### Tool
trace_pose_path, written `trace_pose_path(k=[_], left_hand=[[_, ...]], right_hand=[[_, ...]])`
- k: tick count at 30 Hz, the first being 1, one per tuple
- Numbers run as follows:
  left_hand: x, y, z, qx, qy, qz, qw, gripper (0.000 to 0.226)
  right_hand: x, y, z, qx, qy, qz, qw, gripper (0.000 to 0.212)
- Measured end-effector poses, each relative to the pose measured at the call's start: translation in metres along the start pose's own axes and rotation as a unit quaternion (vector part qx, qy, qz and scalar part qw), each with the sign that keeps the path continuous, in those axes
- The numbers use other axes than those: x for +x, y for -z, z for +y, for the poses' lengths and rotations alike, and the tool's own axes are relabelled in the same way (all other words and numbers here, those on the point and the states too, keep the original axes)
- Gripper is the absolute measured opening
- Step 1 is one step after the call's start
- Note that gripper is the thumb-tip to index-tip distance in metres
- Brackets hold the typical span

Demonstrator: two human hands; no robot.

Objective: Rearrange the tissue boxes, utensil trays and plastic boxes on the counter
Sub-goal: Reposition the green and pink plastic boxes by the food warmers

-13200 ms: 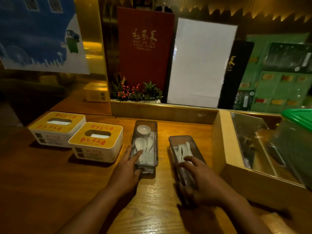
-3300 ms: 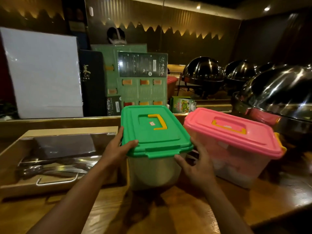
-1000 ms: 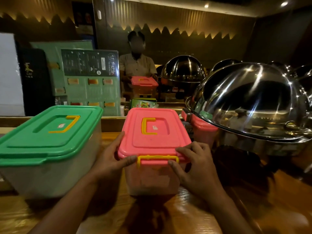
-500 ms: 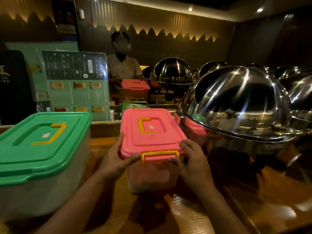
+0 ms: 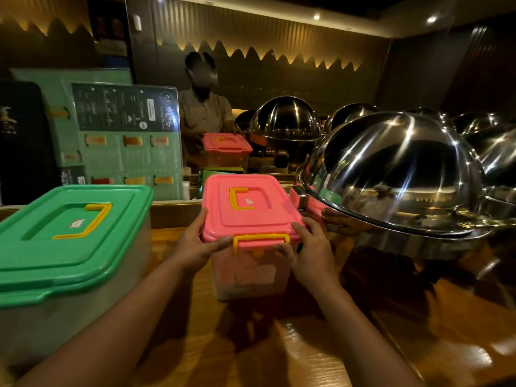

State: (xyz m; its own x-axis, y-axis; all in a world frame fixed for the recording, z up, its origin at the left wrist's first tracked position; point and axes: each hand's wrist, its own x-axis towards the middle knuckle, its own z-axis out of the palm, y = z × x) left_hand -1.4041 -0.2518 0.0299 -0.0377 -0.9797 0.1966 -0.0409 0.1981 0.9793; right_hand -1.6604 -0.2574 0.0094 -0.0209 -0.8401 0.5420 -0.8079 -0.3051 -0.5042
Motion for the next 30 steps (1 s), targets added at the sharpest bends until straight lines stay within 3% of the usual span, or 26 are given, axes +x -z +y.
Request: trace_pose_path(k=[18,21,24,27,30], left_hand=[[-0.004,-0.005,0.003,0.047,0.004,0.001,0.999,0.092],[-0.022,0.0,0.017,0.154,-0.001,0.002,0.988,0.074],[-0.048,0.024,0.032,0.286,-0.026,0.018,0.958,0.078],[-0.072,0.066,0.057,0.383,-0.069,0.006,0.921,0.061],[-0.093,0.121,0.078,0.432,-0.116,0.007,0.894,0.055]], right_hand=[[0.013,0.001,0.006,-0.011,0.006,-0.01,1.0,0.058],[0.013,0.002,0.004,-0.036,0.006,-0.026,0.999,0.064],[0.004,0.002,-0.009,-0.051,0.008,0.013,0.999,0.064],[-0.018,-0.005,-0.048,-0.017,0.056,0.078,0.995,0.05],[-0.039,-0.021,-0.109,0.051,0.113,0.045,0.991,0.04]])
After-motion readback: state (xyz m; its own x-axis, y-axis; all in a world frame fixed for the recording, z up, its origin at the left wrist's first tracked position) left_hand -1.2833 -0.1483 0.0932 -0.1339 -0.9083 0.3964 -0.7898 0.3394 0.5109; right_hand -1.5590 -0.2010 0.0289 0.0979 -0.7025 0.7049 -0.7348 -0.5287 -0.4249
